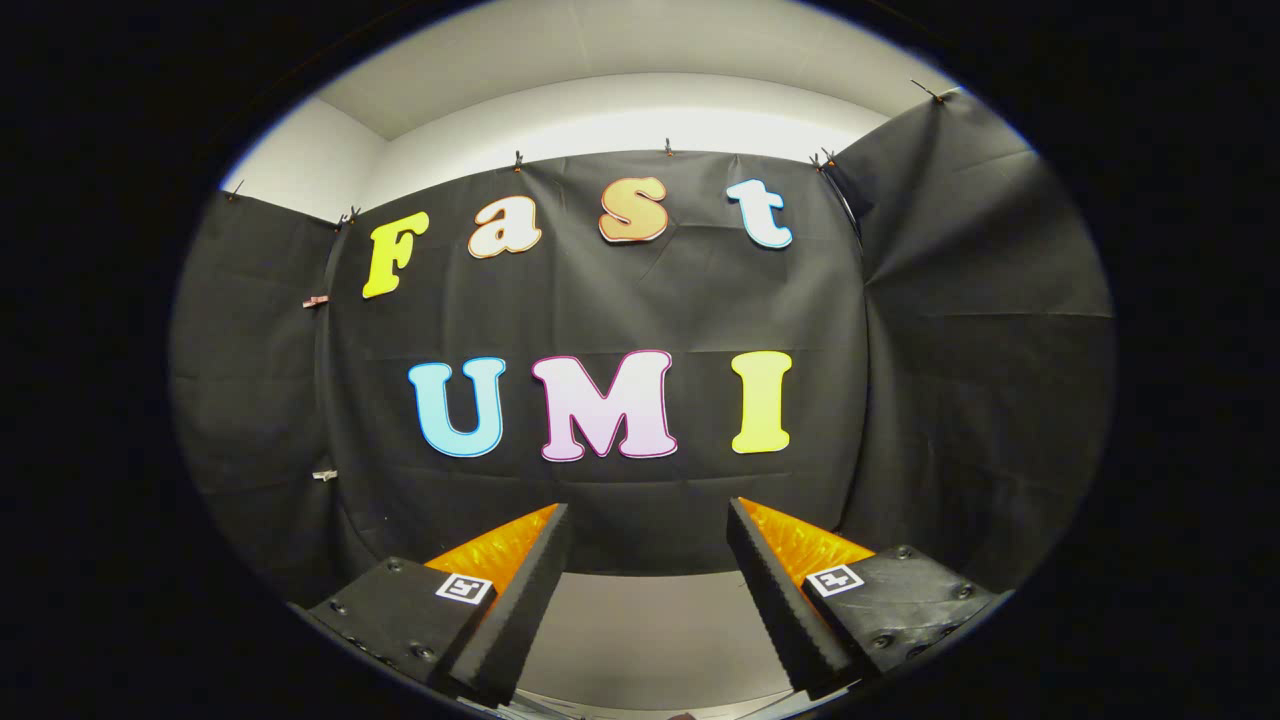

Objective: Put the clothes into the washing machine and then close the washing machine lid.

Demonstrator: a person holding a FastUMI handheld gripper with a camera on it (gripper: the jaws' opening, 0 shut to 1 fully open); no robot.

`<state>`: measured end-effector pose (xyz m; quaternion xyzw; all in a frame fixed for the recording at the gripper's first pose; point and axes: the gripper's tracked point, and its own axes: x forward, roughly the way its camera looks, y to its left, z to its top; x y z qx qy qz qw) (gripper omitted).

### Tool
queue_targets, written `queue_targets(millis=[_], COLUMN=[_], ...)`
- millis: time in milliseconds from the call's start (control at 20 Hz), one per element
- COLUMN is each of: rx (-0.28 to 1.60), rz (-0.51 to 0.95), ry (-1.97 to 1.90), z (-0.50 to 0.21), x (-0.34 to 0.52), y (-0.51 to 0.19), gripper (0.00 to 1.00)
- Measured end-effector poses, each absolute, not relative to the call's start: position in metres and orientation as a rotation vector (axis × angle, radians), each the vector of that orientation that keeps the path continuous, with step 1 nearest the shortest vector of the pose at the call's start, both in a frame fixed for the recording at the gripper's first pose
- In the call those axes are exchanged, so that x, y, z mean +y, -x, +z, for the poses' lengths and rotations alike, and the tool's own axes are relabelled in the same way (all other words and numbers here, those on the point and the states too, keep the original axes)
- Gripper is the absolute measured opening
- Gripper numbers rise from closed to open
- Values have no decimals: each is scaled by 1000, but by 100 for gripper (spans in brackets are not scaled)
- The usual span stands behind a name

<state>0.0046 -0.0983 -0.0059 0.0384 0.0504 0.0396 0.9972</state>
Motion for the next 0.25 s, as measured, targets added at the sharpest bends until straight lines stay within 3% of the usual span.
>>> queue_targets(millis=[250], rx=[96], rz=[79], ry=[-76], z=[-9], x=[-100], y=[-6], gripper=[98])
